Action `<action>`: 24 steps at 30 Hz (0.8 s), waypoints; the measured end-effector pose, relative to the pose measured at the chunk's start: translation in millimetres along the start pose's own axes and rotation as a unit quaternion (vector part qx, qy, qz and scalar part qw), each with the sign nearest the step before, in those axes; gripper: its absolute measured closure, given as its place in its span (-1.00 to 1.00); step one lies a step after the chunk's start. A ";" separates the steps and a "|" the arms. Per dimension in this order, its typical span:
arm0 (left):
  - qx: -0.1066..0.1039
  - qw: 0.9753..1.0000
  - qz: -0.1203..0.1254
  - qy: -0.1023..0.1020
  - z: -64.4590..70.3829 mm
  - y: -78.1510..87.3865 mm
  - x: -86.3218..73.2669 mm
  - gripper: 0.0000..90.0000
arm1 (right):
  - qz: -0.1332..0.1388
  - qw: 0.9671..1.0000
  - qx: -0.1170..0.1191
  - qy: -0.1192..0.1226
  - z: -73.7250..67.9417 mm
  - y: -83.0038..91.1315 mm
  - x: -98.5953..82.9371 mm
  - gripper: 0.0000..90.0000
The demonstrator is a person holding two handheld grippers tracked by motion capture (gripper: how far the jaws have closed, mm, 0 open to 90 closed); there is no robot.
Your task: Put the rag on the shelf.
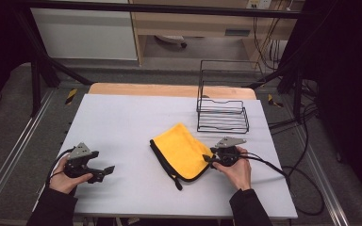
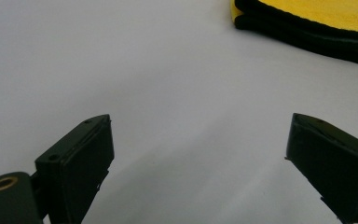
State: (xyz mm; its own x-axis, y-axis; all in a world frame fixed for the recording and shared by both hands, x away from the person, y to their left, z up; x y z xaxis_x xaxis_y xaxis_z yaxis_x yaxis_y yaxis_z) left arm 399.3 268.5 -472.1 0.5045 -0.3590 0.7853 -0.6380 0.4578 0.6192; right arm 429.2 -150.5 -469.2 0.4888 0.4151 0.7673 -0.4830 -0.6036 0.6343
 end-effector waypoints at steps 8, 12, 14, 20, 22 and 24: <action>-0.001 1.000 0.000 -0.005 2.8 0.4 1.1 -0.84 | -0.010 0.995 0.090 0.044 -79.0 -7.8 10.9 -0.06; -0.003 1.000 0.001 -0.005 2.8 0.9 1.1 -0.84 | -0.036 0.992 0.095 0.069 -100.8 -39.1 11.3 -0.19; -0.002 1.000 0.003 -0.002 2.1 1.5 1.5 -0.84 | -0.042 0.992 0.085 0.082 -104.2 -49.9 13.1 -0.22; -0.001 1.000 0.006 -0.002 1.3 3.5 2.5 -0.84 | -0.067 0.989 0.035 0.124 -101.9 -62.9 10.6 0.16; -0.001 1.000 0.007 -0.003 1.5 3.9 2.5 -0.84 | -0.068 0.988 0.022 0.135 -98.8 -61.0 9.6 0.36; -0.001 1.000 0.007 -0.002 1.4 4.0 2.5 -0.84 | -0.069 0.988 0.013 0.139 -96.7 -59.7 9.6 0.51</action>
State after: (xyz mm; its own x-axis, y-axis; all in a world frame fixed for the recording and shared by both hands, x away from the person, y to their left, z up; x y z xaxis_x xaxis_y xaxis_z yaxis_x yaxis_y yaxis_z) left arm 397.2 268.3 -467.6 0.4927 -0.3566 0.7938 -0.6438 0.4644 0.6082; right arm 392.5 -44.7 -490.6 0.3291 0.6630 0.6724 -0.4043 -0.5445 0.7349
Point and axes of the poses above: each handheld gripper's, and its own axes: y roughly backward along the jaws, x roughly out of its top, z roughly to its right, the point moved 6 cm from there along -y, roughly forward along the jaws, and after that the axes turned 7 degrees about x, right-handed, at the moved point
